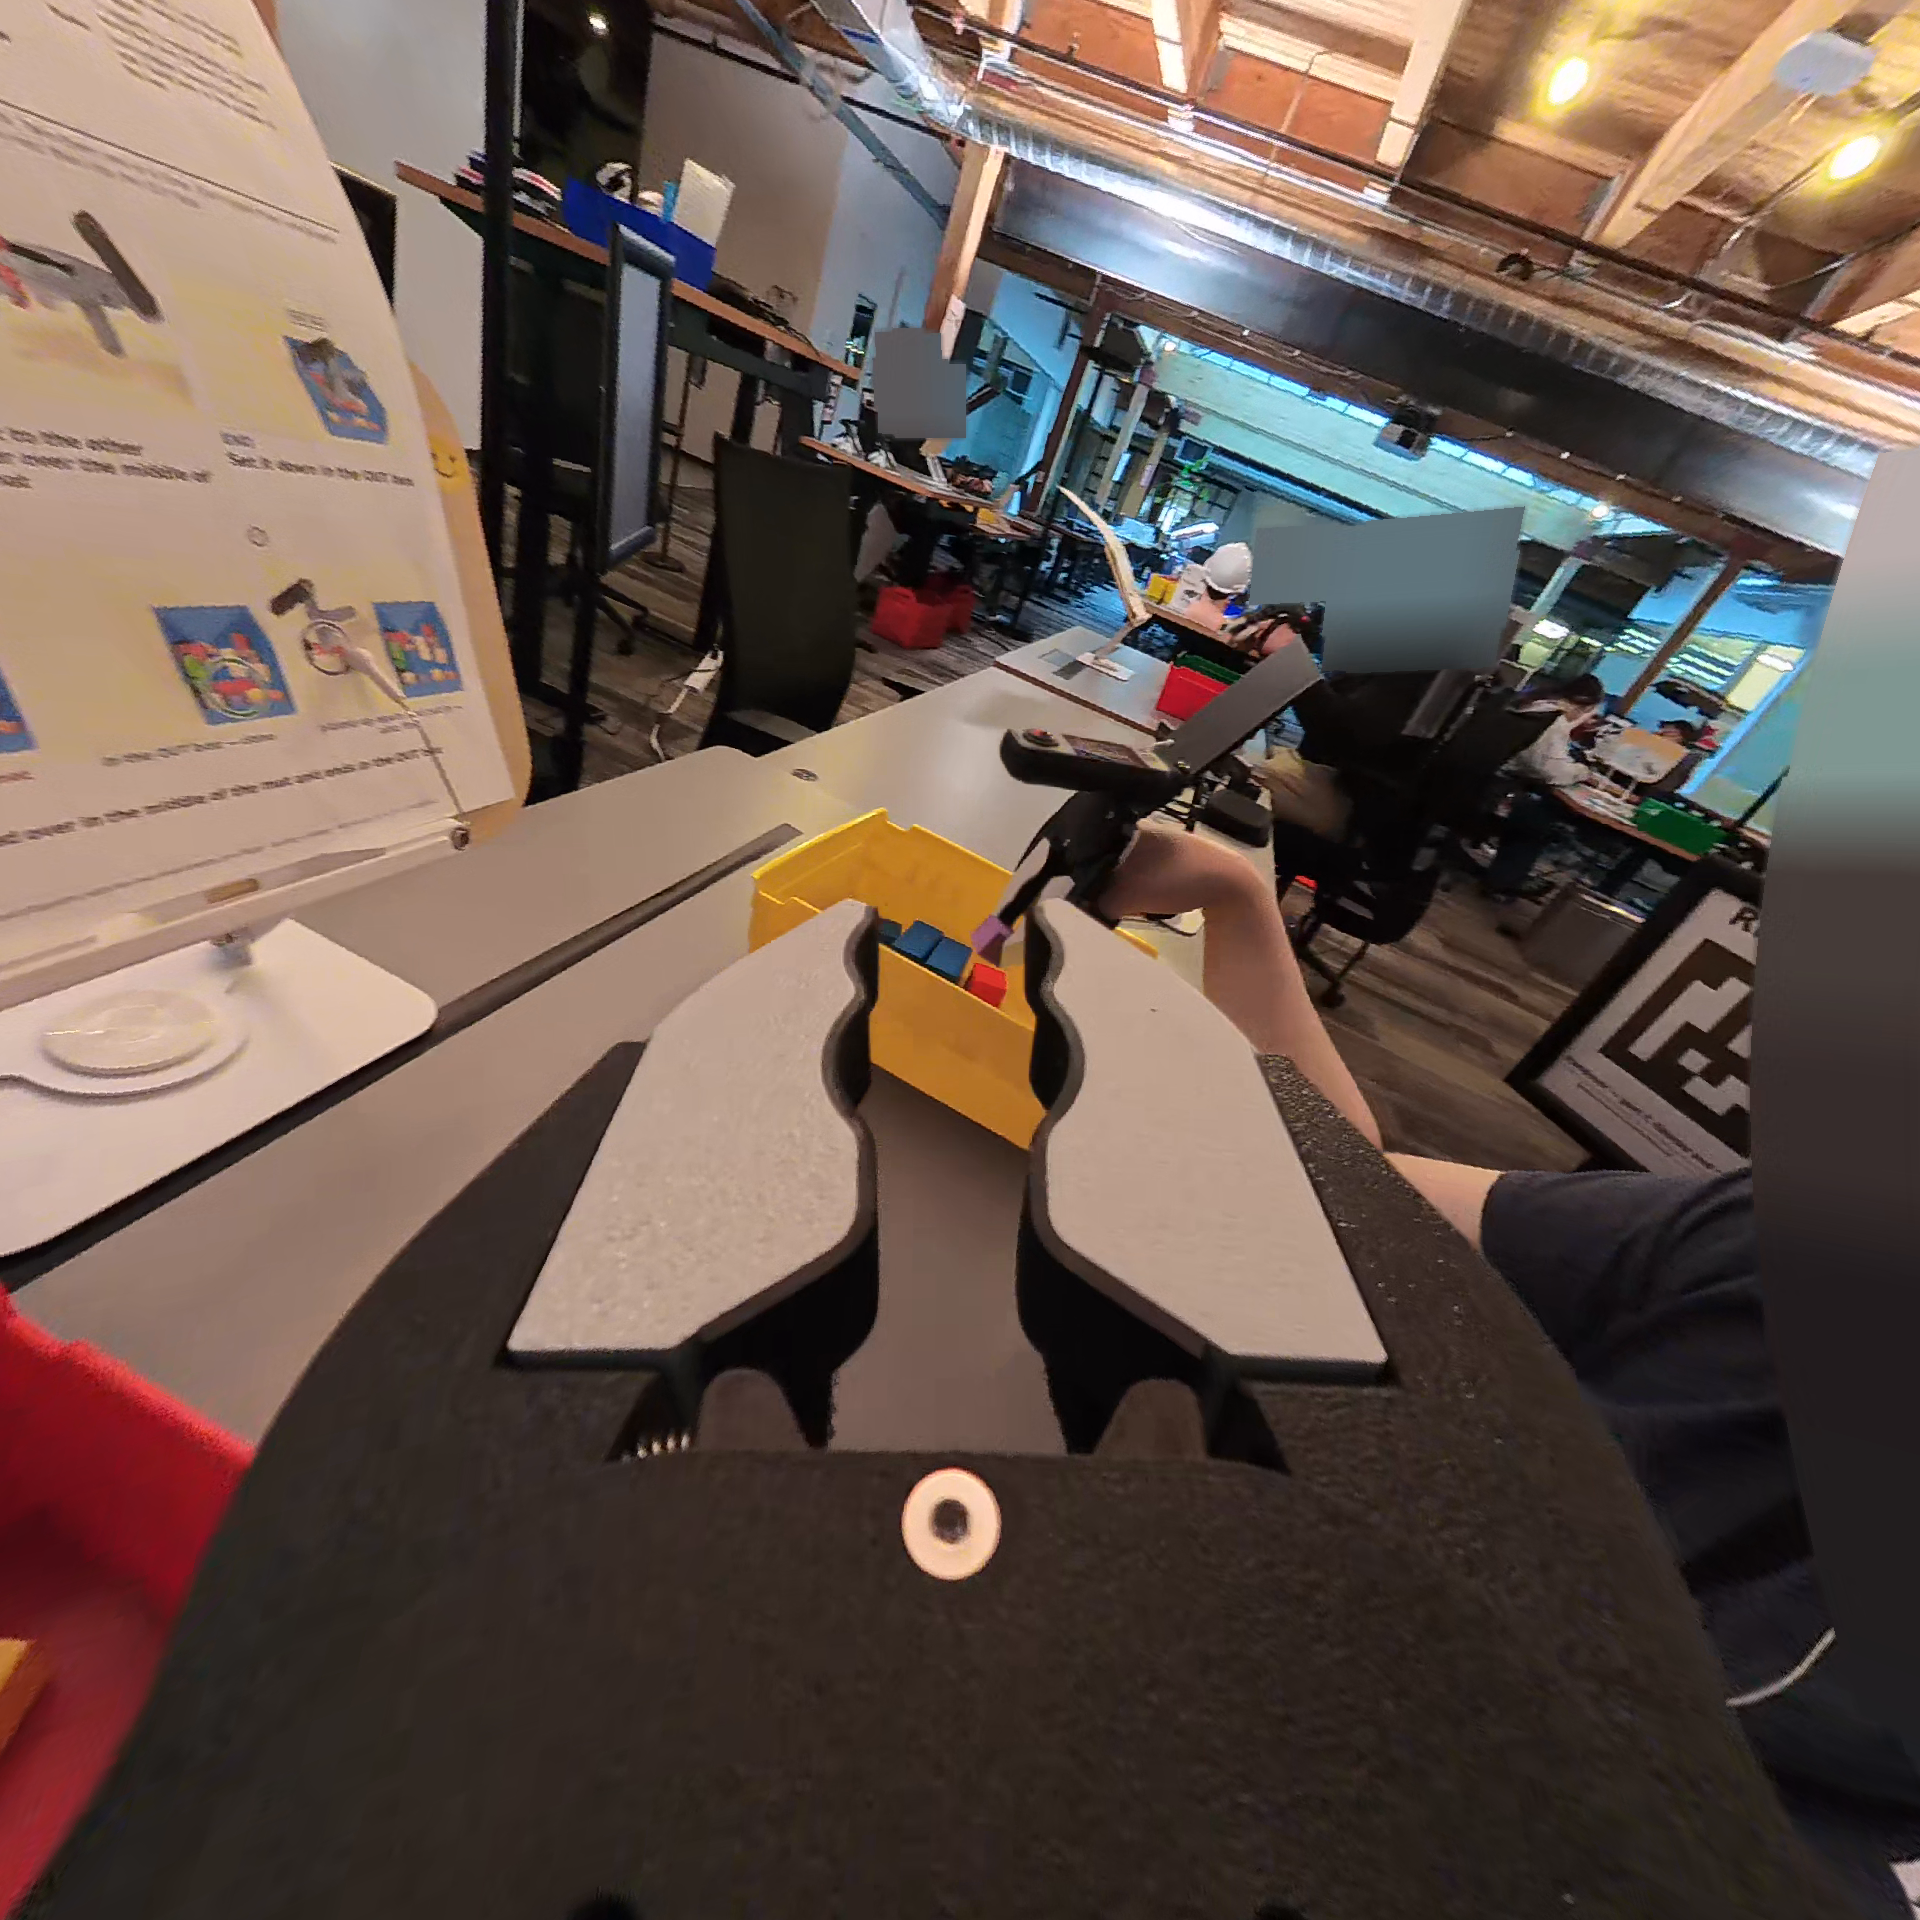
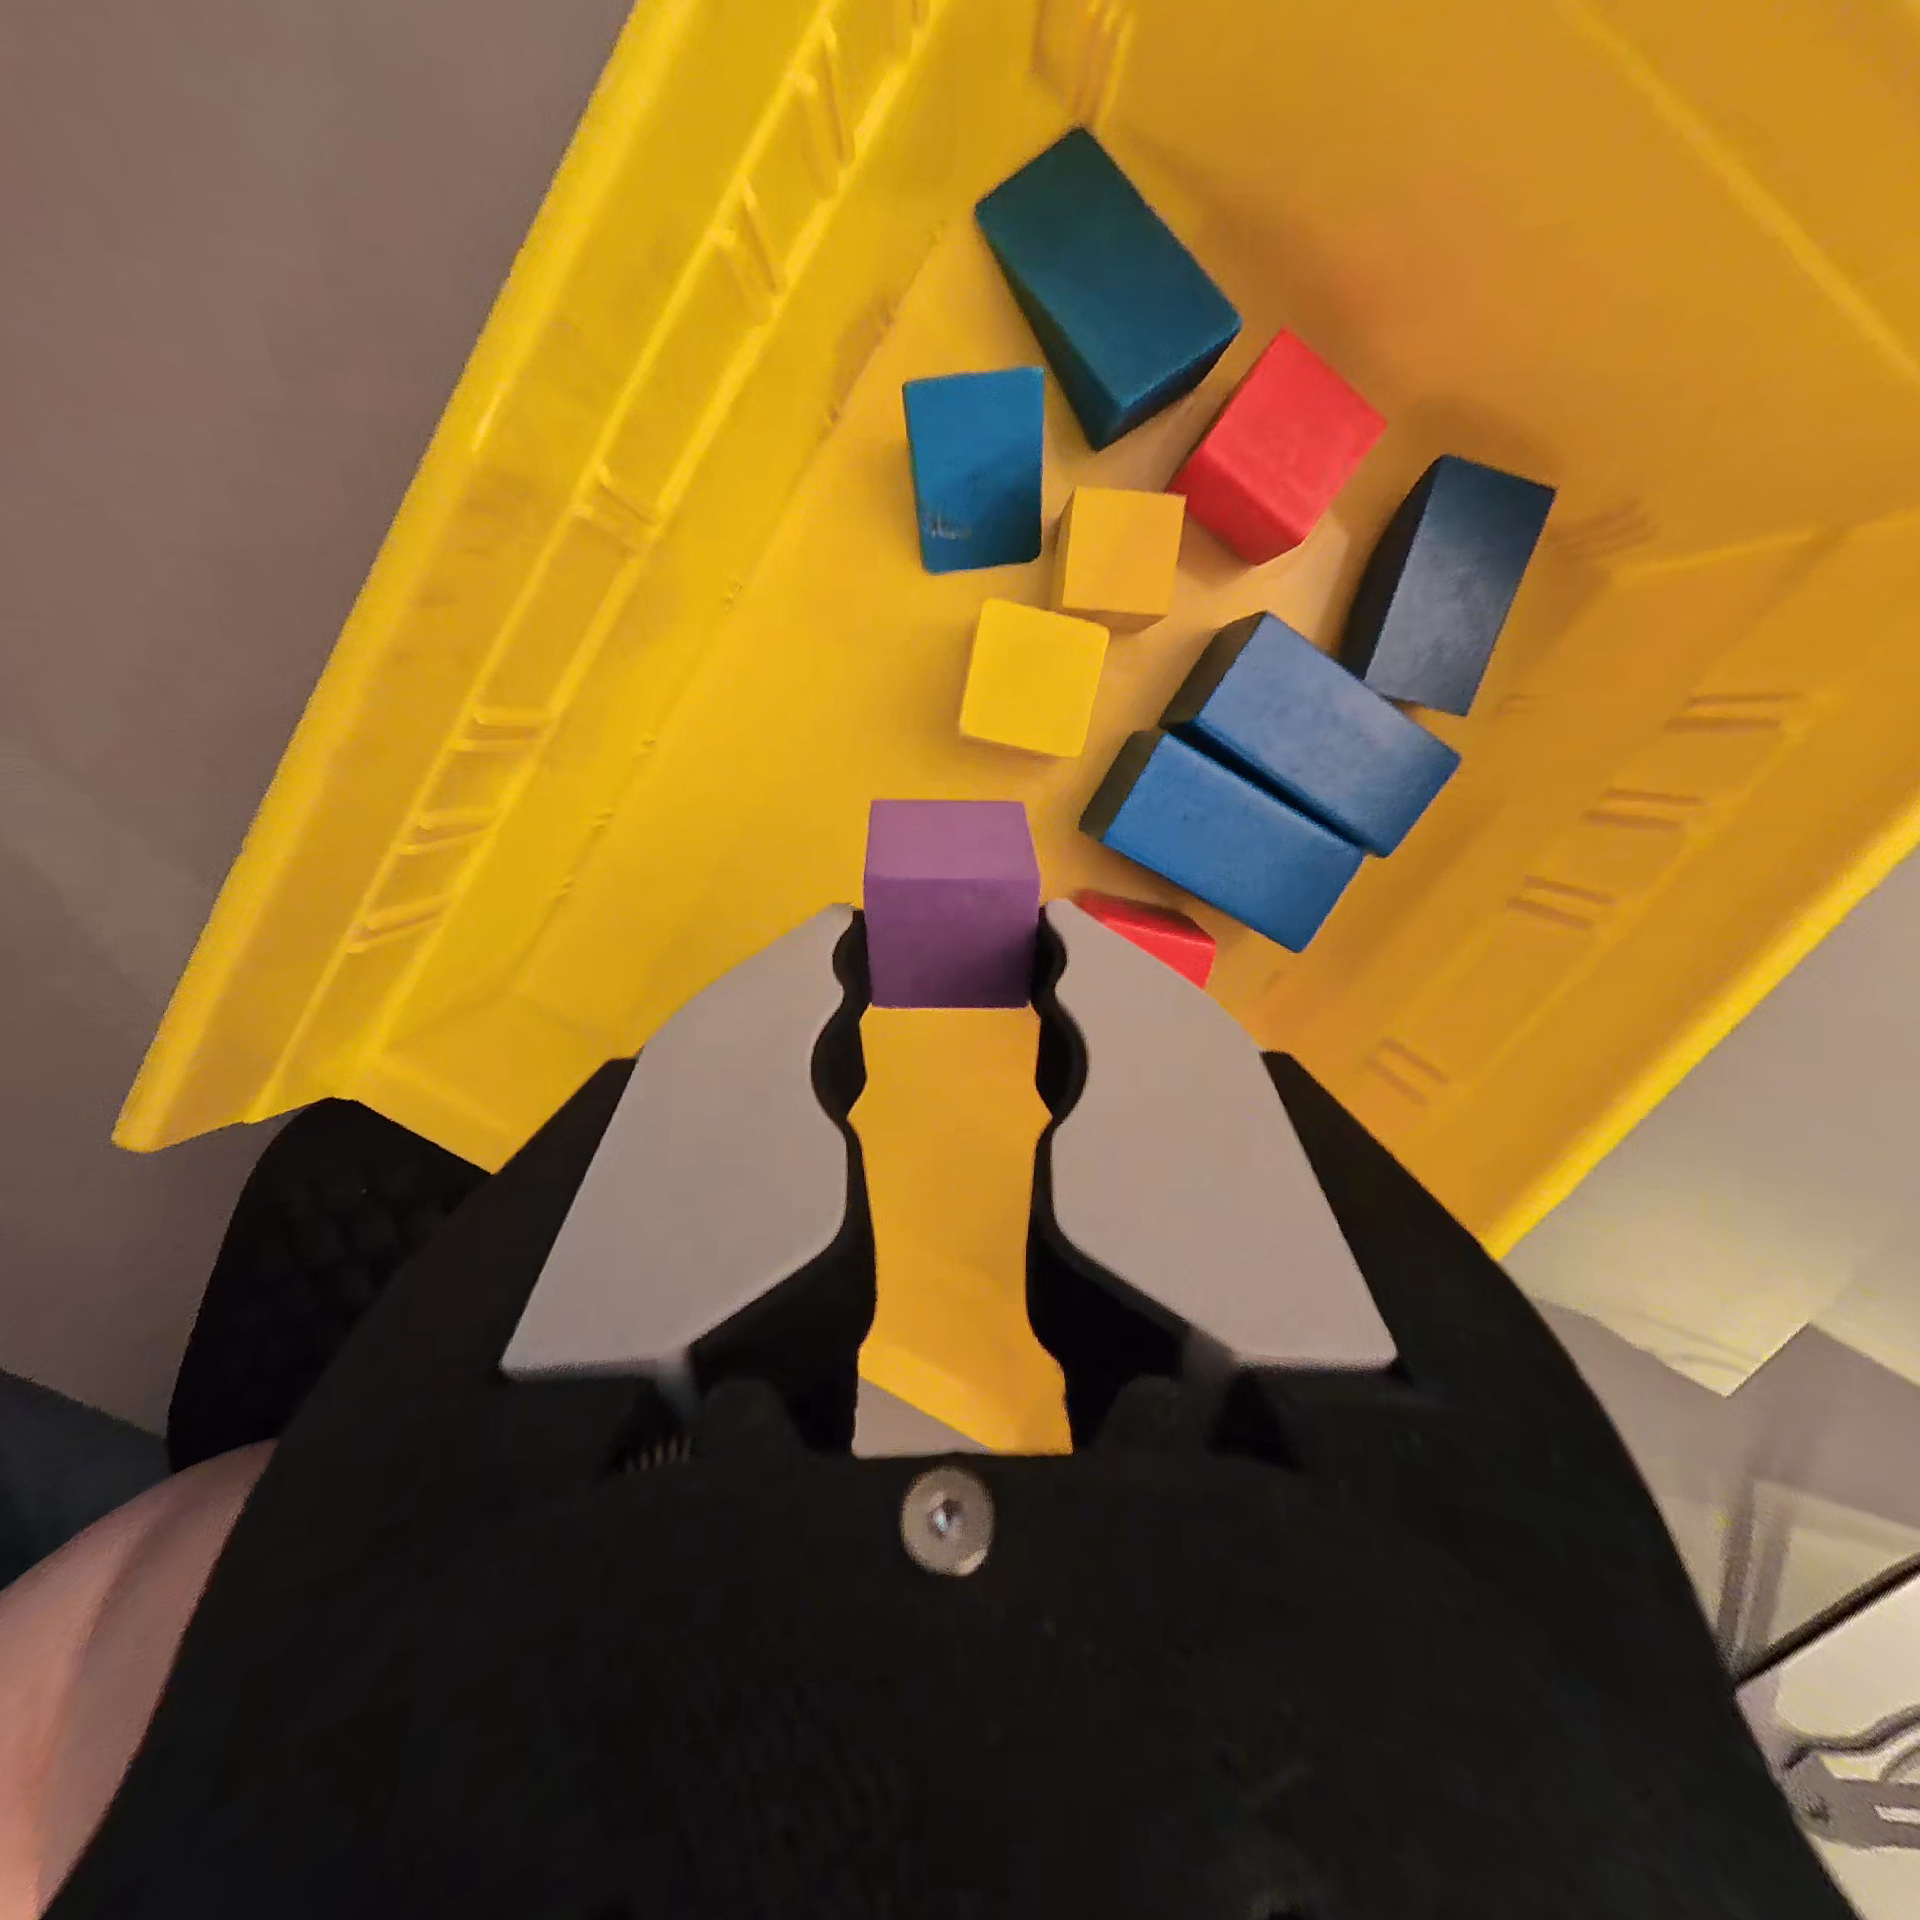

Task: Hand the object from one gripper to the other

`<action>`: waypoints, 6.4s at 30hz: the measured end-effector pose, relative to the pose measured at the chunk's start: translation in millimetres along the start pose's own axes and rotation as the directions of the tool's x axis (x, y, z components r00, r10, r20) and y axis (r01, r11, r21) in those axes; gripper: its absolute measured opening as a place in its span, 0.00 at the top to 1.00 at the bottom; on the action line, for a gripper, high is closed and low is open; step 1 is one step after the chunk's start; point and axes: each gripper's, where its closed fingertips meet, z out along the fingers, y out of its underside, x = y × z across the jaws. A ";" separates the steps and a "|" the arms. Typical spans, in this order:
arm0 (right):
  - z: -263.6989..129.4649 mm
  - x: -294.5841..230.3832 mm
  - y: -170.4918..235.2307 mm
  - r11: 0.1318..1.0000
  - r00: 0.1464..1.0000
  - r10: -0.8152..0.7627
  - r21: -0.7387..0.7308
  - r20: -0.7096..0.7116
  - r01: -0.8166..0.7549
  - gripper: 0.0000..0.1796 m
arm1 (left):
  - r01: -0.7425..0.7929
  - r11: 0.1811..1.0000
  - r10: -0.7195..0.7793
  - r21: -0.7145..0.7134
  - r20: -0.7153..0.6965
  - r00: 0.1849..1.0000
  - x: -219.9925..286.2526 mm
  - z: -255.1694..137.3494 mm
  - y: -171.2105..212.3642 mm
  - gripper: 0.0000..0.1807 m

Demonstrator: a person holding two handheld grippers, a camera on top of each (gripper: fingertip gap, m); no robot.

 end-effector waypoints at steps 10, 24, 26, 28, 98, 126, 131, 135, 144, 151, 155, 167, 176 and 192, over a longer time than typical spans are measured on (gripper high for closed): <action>34.4 3.2 23.3 0.984 0.994 0.089 -0.160 0.070 -0.077 0.83 | -0.006 1.000 0.006 0.004 0.060 0.998 -5.9 -11.6 -3.4 0.86; 65.0 13.8 23.6 0.947 0.985 0.170 -0.274 -0.021 -0.169 0.83 | -0.005 1.000 0.008 -0.028 0.115 0.993 -13.8 -17.3 0.0 0.86; 67.7 14.4 25.2 0.938 0.984 0.177 -0.296 -0.035 -0.179 0.83 | -0.002 1.000 0.005 -0.028 0.114 0.993 -13.9 -17.4 0.2 0.86; 69.4 15.7 25.5 0.935 0.983 0.177 -0.304 -0.048 -0.183 0.83 | 0.000 0.999 0.004 -0.032 0.115 0.993 -14.3 -17.2 0.9 0.86; -200.1 -20.3 -129.7 0.579 0.632 0.377 0.705 -0.677 0.410 0.58 | -0.119 0.885 0.466 -0.451 0.846 0.257 -183.7 -122.4 19.7 0.75; -178.5 -16.8 -134.9 0.600 0.714 0.262 0.689 -0.649 0.406 0.58 | -0.112 0.488 0.644 -0.866 0.270 0.716 -245.7 -64.1 175.1 0.78; -176.9 -8.2 -132.1 0.600 0.725 0.277 0.703 -0.631 0.383 0.58 | -0.179 0.462 0.666 -0.868 0.206 0.717 -253.7 -54.4 184.3 0.77; -174.8 -3.1 -129.9 0.609 0.725 0.283 0.702 -0.628 0.371 0.58 | -0.180 0.436 0.653 -0.882 0.172 0.738 -258.3 -48.1 197.7 0.76; -172.6 -3.9 -131.4 0.615 0.722 0.272 0.692 -0.636 0.378 0.58 | -0.128 0.384 0.636 -0.915 0.162 0.754 -267.5 -52.8 218.2 0.76; -173.4 -3.7 -131.4 0.613 0.723 0.272 0.693 -0.636 0.379 0.58 | -0.112 0.394 0.607 -0.912 0.166 0.777 -259.5 -59.9 219.8 0.77; -174.3 -3.9 -131.1 0.610 0.723 0.273 0.695 -0.634 0.380 0.58 | -0.100 0.416 0.602 -0.904 0.191 0.775 -259.8 -59.3 217.6 0.78; -178.5 -0.3 -127.1 0.607 0.724 0.282 0.701 -0.630 0.374 0.58 | 0.025 0.374 0.591 -0.927 0.259 0.764 -272.9 -63.6 229.7 0.79; -179.0 0.1 -126.5 0.607 0.724 0.282 0.701 -0.629 0.373 0.58 | 0.028 0.355 0.602 -0.934 0.251 0.758 -271.7 -67.5 227.4 0.80; -152.5 -135.7 -184.5 0.268 0.827 -0.214 0.783 -0.520 0.562 0.57 | -0.201 0.847 0.376 -0.492 0.288 0.881 -170.9 -7.7 97.7 0.80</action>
